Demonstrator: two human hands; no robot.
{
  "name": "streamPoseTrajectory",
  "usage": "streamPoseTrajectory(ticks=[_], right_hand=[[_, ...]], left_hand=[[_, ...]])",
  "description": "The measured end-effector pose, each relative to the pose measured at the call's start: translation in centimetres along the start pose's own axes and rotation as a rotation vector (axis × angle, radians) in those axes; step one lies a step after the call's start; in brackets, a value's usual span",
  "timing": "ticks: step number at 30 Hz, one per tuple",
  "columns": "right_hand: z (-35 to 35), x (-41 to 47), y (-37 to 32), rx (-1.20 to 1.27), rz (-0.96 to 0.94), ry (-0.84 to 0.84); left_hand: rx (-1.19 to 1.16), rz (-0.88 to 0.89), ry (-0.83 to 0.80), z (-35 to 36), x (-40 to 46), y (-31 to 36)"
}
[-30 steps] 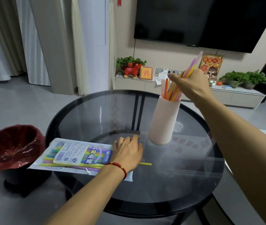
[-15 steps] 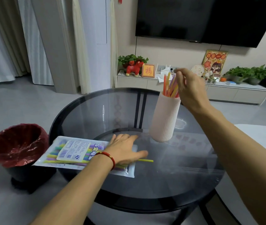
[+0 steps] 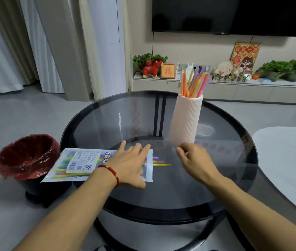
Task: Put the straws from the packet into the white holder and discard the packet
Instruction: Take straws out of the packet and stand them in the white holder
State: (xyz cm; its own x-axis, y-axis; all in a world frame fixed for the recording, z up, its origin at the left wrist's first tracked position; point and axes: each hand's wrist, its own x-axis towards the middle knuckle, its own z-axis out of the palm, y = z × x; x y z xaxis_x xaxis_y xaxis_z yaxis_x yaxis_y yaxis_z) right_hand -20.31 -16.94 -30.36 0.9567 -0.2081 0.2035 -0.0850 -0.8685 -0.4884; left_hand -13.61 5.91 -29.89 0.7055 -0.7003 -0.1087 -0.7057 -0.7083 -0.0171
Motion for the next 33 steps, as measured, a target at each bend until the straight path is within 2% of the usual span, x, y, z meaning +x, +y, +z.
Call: streamPoseTrajectory(ticks=[2, 5, 7, 11, 14, 17, 19, 21, 27, 30, 33], right_hand=[[0.9, -0.5, 0.2, -0.036, 0.027, -0.075], [1.9, -0.9, -0.3, 0.030, 0.016, -0.085], [2.3, -1.0, -1.0, 0.230, 0.070, -0.108], [3.1, -1.2, -2.7, 0.908, 0.349, -0.297], [3.3, -1.3, -2.9, 1.098, 0.375, -0.467], [3.5, -1.0, -2.2, 1.216, 0.424, -0.514], [3.7, -1.0, -1.5, 1.181, 0.404, -0.475], [3.7, -0.8, -1.0, 1.097, 0.367, -0.367], [2.5, -0.6, -0.2, 0.693, 0.060, -0.067], [2.8, -0.8, -0.5, 0.574, -0.046, 0.001], [3.1, -0.6, -0.5, 0.356, -0.193, 0.028]], left_hand=[[0.072, -0.023, 0.081, -0.1, 0.1, 0.5], [0.084, -0.027, 0.239, -0.4, 0.1, 1.2], [0.105, -0.007, 0.290, -1.1, 0.1, 1.7], [0.360, 0.073, 0.322, -2.1, 0.1, 3.3], [0.522, 0.046, 0.308, -2.1, 0.3, 4.5], [0.537, 0.011, 0.283, -1.8, 0.4, 4.3], [0.525, -0.016, 0.268, -1.5, 0.4, 3.6], [0.444, -0.039, 0.246, -1.0, 0.4, 2.9], [0.114, -0.058, 0.125, 0.0, 0.2, 0.9], [-0.066, -0.026, 0.124, -0.4, 0.2, 1.2], [-0.265, -0.035, 0.157, -0.6, 0.7, 2.7]])
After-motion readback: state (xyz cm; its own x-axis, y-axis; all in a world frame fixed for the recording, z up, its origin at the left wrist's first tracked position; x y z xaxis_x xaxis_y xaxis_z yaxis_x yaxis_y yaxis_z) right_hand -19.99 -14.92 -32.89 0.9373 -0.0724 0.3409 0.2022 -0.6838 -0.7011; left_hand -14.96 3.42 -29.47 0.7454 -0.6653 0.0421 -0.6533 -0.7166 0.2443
